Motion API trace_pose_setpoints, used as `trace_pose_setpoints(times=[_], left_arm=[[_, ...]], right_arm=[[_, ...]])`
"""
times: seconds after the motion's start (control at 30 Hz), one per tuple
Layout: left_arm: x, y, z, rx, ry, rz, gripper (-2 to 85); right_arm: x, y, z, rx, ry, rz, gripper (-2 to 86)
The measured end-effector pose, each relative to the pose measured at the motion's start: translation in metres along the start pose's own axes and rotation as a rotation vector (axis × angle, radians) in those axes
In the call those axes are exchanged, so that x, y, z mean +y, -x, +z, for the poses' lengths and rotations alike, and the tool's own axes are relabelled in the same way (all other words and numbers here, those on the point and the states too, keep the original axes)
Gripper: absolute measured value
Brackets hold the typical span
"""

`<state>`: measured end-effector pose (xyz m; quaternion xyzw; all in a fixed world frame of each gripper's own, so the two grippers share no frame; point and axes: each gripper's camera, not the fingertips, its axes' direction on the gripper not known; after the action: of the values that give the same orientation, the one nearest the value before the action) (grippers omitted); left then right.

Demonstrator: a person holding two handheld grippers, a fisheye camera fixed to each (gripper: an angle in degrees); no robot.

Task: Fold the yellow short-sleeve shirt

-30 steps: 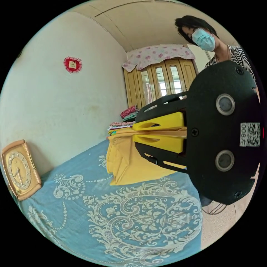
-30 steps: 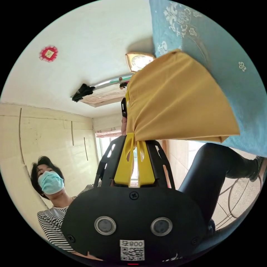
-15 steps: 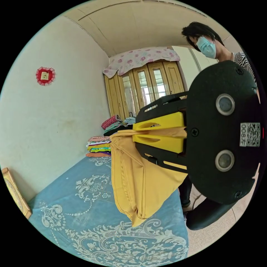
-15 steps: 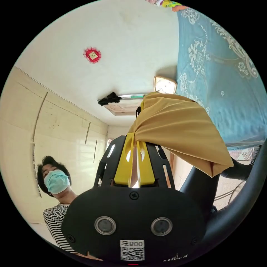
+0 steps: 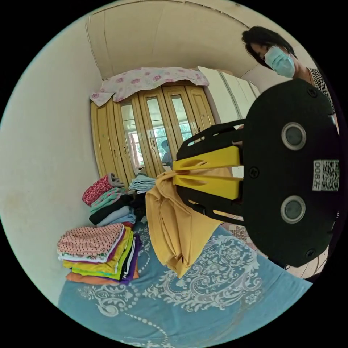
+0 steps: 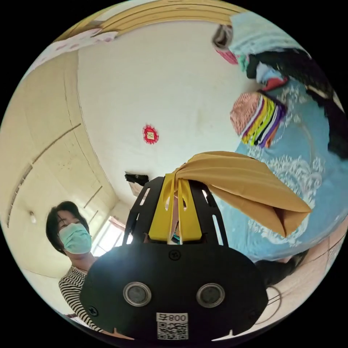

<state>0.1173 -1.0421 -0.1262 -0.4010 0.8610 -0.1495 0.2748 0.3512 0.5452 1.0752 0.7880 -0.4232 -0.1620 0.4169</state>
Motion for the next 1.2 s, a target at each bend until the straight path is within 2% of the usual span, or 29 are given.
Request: trace_pose_setpoints(times=[0.17,0.3,0.4,0.53,0.8,1.0,1.2], left_arm=[[-0.081,0.018,0.094,-0.032,0.051,-0.015,2.2],[-0.105,0.080,0.141,-0.121,0.099,-0.163,2.2],[-0.110,0.130,0.168,-0.257,0.161,-0.319,2.2],[-0.122,0.150,0.191,-0.271,0.185,-0.375,2.2],[-0.157,0.127,0.241,-0.252,0.204,-0.334,2.8],[-0.171,0.088,0.260,-0.262,0.106,-0.308,2.7],[-0.174,0.005,0.300,-0.320,0.089,-0.115,0.8]], right_arm=[[-0.026,-0.042,-0.030,0.131,0.012,0.004,0.5],[-0.001,-0.148,-0.041,0.300,0.051,0.190,0.7],[0.033,-0.225,-0.044,0.293,0.074,0.387,0.8],[0.063,-0.259,-0.045,0.290,0.080,0.447,1.2],[0.074,-0.270,-0.056,0.353,0.112,0.408,2.1],[0.089,-0.266,-0.076,0.339,0.053,0.399,2.5],[0.112,-0.244,-0.093,0.372,-0.018,0.394,1.4]])
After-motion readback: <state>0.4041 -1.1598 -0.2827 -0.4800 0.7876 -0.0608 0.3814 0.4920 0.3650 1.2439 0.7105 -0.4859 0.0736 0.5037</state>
